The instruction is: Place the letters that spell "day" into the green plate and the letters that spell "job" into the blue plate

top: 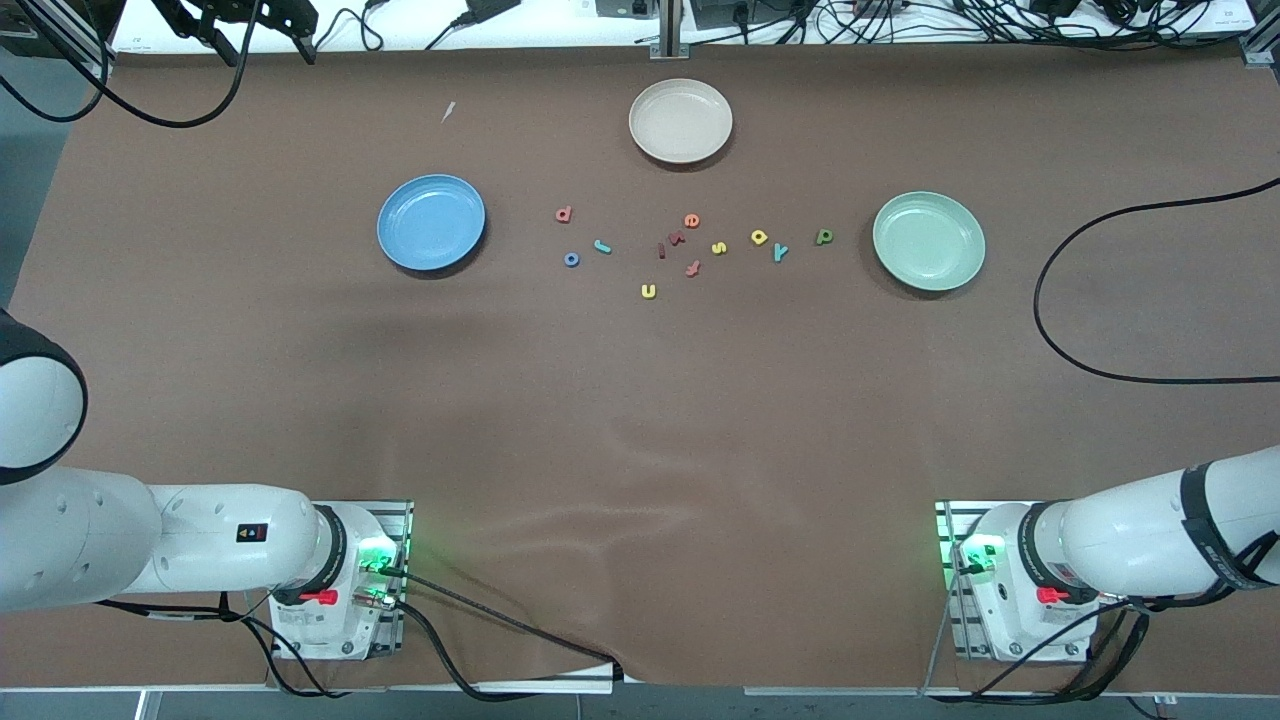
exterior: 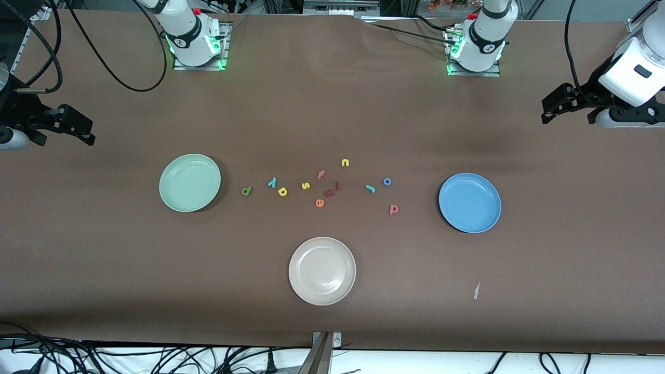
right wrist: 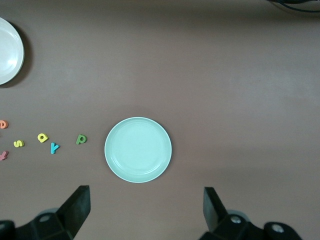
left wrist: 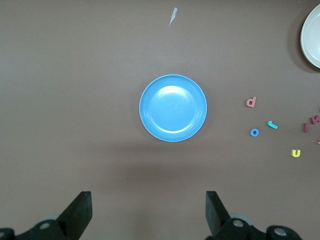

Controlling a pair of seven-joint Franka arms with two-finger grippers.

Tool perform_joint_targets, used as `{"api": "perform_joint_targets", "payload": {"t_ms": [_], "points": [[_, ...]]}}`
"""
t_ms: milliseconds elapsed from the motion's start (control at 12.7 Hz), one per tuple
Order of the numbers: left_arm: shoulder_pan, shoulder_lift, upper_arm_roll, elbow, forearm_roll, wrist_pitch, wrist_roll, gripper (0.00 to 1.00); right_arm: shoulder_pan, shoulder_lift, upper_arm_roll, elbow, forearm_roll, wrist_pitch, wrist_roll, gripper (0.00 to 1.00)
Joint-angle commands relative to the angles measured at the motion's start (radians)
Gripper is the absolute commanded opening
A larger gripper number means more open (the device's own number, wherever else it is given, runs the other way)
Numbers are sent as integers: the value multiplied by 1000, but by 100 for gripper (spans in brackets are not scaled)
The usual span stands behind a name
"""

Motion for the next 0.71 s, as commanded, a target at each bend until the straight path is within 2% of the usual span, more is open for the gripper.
{"api": "perform_joint_targets", "payload": {"t_ms": [0,630], "points": [[1,11,-3,28,-8,-18,6,100,-5,6,9,20,-15,-9,10,100],[1,11,-3,28,-8,-18,6,100,-10,3,7,20,-13,-16,10,100]]}}
